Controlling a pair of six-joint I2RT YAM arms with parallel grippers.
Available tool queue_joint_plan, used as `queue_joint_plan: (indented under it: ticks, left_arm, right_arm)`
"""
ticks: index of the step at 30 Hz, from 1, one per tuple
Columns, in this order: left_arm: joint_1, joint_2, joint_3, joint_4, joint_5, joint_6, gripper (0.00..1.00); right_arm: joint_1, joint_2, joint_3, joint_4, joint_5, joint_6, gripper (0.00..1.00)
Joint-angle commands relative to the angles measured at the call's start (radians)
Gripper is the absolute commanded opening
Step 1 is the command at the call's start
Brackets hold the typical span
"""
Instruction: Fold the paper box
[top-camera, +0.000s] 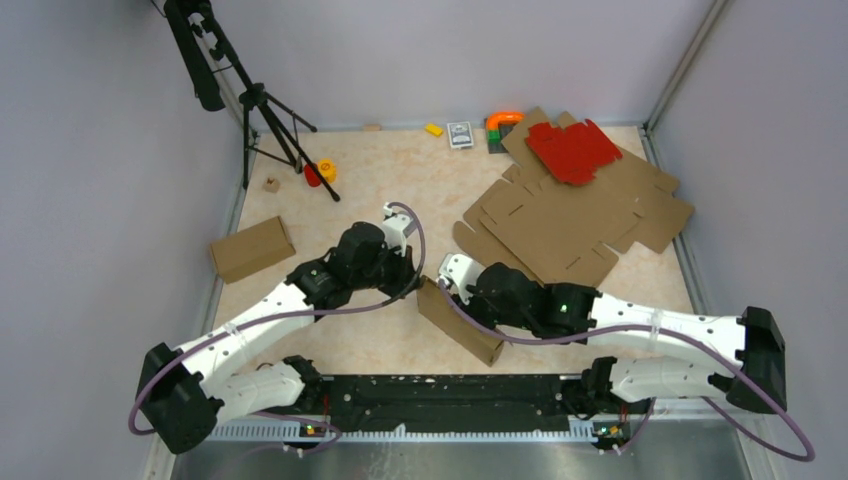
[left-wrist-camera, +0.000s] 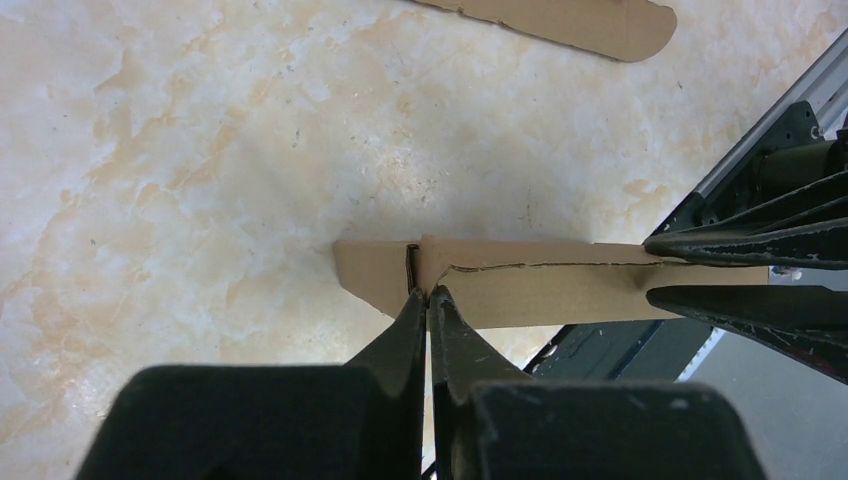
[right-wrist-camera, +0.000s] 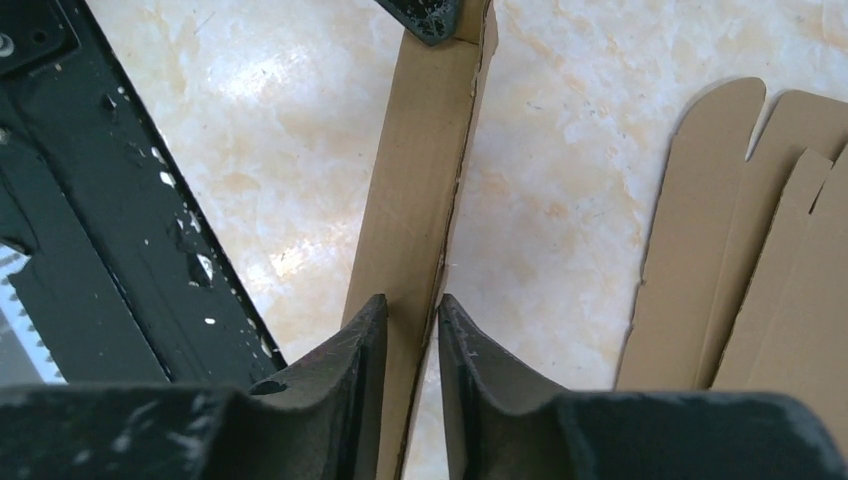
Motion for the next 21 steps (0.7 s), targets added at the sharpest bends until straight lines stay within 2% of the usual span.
queue_joint_plan:
  ticks: [1,7,11,15,18,21]
  left_arm:
    - [-0.008,0.018,0.024,-0.026,-0.015,-0.008,0.0]
    - [-0.015,0.013,0.024,-0.032,-0.03,-0.009,0.0]
    - [-0.022,0.009,0.021,-0.033,-0.034,-0.009,0.0]
    - [-0.03,0.01,0.02,-0.033,-0.043,-0.013,0.0]
    - [-0.035,0.012,0.02,-0.033,-0.048,-0.017,0.0]
    - [-0.04,0.015,0.023,-0.033,-0.053,-0.02,0.0]
  right_arm:
    - [0.02,-0.018,-0.009,0.04,-0.018,-0.015,0.22]
    - [0.028,-0.009,-0.013,0.034,-0.027,-0.014,0.1]
    - [0.043,0.003,-0.007,0.036,-0.023,-0.014,0.12]
    - [0.044,-0.002,0.013,0.065,-0.032,0.05,0.29]
    - [0.045,0.003,0.042,0.079,-0.047,0.091,0.48]
    - [0.048,0.056,0.086,0.04,-0.016,0.125,0.61]
